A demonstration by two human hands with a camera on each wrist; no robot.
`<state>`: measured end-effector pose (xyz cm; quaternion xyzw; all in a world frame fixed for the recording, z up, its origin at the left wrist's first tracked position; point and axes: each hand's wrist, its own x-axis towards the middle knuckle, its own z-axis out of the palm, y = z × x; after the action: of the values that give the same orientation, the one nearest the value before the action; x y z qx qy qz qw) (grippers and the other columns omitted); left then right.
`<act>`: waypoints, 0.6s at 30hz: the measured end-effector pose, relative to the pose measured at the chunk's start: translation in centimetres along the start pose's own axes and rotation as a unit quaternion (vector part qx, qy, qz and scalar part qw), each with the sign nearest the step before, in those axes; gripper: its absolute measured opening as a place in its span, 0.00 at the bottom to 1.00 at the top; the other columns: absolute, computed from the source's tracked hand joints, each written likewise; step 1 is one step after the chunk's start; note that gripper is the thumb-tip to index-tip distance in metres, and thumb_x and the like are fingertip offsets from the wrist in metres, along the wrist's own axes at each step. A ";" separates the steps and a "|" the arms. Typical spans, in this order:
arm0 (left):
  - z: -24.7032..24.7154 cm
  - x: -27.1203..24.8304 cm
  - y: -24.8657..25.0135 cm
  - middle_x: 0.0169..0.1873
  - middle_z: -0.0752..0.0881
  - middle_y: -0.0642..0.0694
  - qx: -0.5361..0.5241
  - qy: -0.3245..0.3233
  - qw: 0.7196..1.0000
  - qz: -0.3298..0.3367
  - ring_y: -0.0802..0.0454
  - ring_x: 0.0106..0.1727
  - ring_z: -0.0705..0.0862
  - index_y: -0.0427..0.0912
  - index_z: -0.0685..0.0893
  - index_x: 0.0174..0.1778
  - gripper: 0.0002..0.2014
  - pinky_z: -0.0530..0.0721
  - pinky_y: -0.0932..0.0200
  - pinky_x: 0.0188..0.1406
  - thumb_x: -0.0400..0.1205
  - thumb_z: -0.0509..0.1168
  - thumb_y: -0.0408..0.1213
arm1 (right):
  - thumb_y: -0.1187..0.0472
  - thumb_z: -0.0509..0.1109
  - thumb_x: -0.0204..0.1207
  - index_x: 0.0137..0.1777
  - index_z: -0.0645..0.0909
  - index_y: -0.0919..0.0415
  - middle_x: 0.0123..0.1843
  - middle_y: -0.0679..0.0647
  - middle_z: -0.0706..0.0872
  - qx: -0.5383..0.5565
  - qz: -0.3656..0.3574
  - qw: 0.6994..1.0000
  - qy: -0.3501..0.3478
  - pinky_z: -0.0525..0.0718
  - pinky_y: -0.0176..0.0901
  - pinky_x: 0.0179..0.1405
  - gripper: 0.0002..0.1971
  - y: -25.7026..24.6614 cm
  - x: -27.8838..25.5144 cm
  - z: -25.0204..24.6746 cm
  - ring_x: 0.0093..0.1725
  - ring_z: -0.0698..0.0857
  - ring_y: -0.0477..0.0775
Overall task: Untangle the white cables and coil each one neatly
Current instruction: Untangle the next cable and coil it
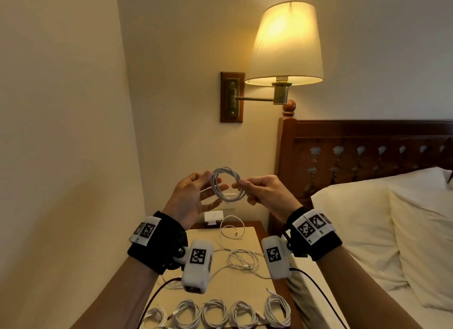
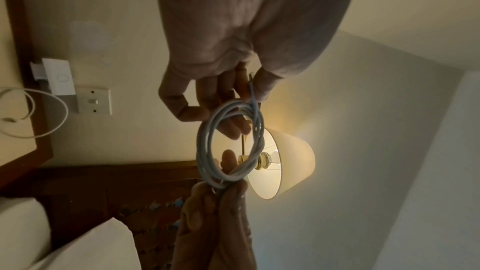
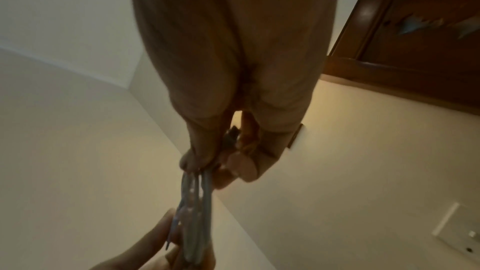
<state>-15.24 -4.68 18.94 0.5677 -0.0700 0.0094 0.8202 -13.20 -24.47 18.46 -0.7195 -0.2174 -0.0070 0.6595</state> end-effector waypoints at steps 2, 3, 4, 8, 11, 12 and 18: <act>-0.4 0.1 0.0 0.49 0.90 0.41 -0.008 -0.013 1.000 -0.024 0.46 0.48 0.88 0.42 0.79 0.50 0.08 0.81 0.46 0.46 0.87 0.59 0.42 | 0.58 0.69 0.79 0.57 0.88 0.65 0.41 0.55 0.87 -0.020 0.007 0.999 -0.045 0.78 0.37 0.37 0.14 -0.1 -0.1 -0.5 0.35 0.76 0.47; -0.5 0.1 0.0 0.48 0.90 0.42 -0.008 -0.019 0.999 -0.029 0.48 0.45 0.87 0.42 0.79 0.49 0.09 0.80 0.49 0.42 0.87 0.58 0.42 | 0.62 0.67 0.81 0.58 0.87 0.66 0.44 0.58 0.87 -0.024 0.009 0.998 -0.063 0.79 0.37 0.38 0.12 0.0 -0.1 -0.8 0.35 0.77 0.47; -0.6 0.1 0.2 0.46 0.89 0.42 -0.008 -0.024 0.999 -0.031 0.49 0.42 0.85 0.42 0.78 0.48 0.09 0.79 0.52 0.39 0.88 0.57 0.43 | 0.65 0.66 0.81 0.59 0.87 0.66 0.46 0.60 0.86 -0.028 0.010 0.997 -0.075 0.79 0.37 0.39 0.11 0.0 -0.2 -1.0 0.35 0.77 0.47; -0.9 0.5 1.2 0.39 0.86 0.43 0.004 -0.029 0.999 -0.017 0.52 0.33 0.80 0.44 0.76 0.43 0.11 0.74 0.57 0.31 0.89 0.55 0.42 | 0.67 0.66 0.81 0.56 0.87 0.63 0.42 0.57 0.87 -0.106 -0.006 0.993 -0.057 0.80 0.37 0.37 0.09 0.0 -0.3 -1.7 0.35 0.78 0.49; -0.8 0.6 2.1 0.38 0.85 0.43 0.039 -0.034 0.999 0.008 0.53 0.32 0.78 0.44 0.74 0.45 0.10 0.73 0.58 0.31 0.89 0.54 0.42 | 0.67 0.66 0.82 0.57 0.86 0.61 0.42 0.56 0.86 -0.130 -0.020 0.990 -0.039 0.80 0.37 0.37 0.09 -0.5 -0.3 -2.2 0.35 0.78 0.50; -0.6 0.6 2.1 0.37 0.84 0.44 0.048 -0.029 0.998 0.019 0.53 0.32 0.77 0.44 0.74 0.45 0.09 0.74 0.58 0.32 0.89 0.54 0.42 | 0.67 0.65 0.82 0.57 0.86 0.61 0.42 0.56 0.85 -0.133 -0.019 0.990 -0.043 0.80 0.37 0.37 0.10 -0.7 -0.3 -2.2 0.35 0.77 0.49; 1.0 0.5 0.8 0.34 0.83 0.43 0.082 0.032 0.993 0.079 0.51 0.34 0.74 0.44 0.72 0.43 0.09 0.74 0.53 0.40 0.89 0.54 0.38 | 0.56 0.61 0.80 0.54 0.84 0.64 0.46 0.57 0.80 0.034 0.041 0.996 -0.070 0.78 0.42 0.46 0.14 -0.7 -0.3 0.4 0.45 0.78 0.51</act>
<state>-14.95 -5.40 20.11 0.6247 -0.0874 0.0980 0.7697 -13.76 -24.15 18.95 -0.7038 -0.2333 0.0779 0.6664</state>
